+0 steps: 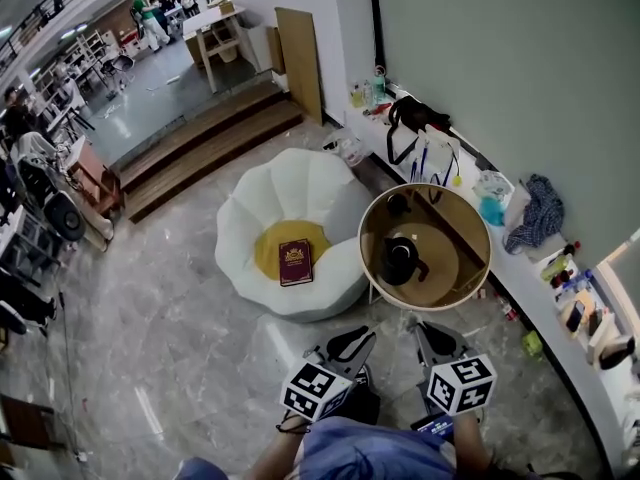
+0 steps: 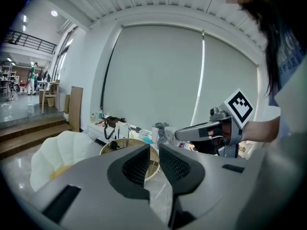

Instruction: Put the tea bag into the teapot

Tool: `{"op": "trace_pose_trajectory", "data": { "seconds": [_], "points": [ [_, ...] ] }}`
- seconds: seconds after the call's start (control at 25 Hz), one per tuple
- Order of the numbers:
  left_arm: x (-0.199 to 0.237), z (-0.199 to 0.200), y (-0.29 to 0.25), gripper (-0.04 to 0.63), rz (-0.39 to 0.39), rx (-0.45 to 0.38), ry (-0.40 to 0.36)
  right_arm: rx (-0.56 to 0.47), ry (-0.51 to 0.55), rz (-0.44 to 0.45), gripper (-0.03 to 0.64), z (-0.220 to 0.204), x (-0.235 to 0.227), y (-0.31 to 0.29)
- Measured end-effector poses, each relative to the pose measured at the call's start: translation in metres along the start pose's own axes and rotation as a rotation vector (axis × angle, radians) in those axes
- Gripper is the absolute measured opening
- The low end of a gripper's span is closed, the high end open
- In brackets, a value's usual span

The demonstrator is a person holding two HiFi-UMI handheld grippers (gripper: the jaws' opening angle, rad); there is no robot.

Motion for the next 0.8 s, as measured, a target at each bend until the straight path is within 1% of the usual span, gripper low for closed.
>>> {"op": "trace_pose_trajectory", "data": {
  "seconds": [0.2, 0.36, 0.52, 0.64, 0.8],
  "points": [
    [0.034, 0.007, -0.018, 0.054, -0.034, -0.005, -0.003, 0.006, -0.004, -0.02, 0.02, 0.008, -0.005, -0.04],
    [0.051, 0.007, -0.025, 0.054, -0.036, -0.011, 0.003, 0.009, 0.011, -0.033, 0.02, 0.012, -0.009, -0.057],
    [0.057, 0.002, -0.035, 0.054, -0.05, 0.0, 0.023, 0.015, 0.01, -0.062, 0.02, 0.015, -0.022, -0.063],
    [0.058, 0.005, -0.046, 0.054, -0.076, 0.004, 0.018, 0.007, 0.015, -0.089, 0.02, 0.023, -0.034, -0.066],
    [0.066, 0.009, -0.059, 0.054, -0.074, -0.005, 0.021, 0.005, 0.02, -0.096, 0.02, 0.032, -0.046, -0.075]
  ]
}}
Point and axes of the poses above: the fingertips, and each gripper's own axes: y backward along the fingers, x to its left, z out of its top, the point moved 3 cm from there along y, backward along the fingers, and after that the axes turned 15 degrees about -x, right-handed, at the moved point
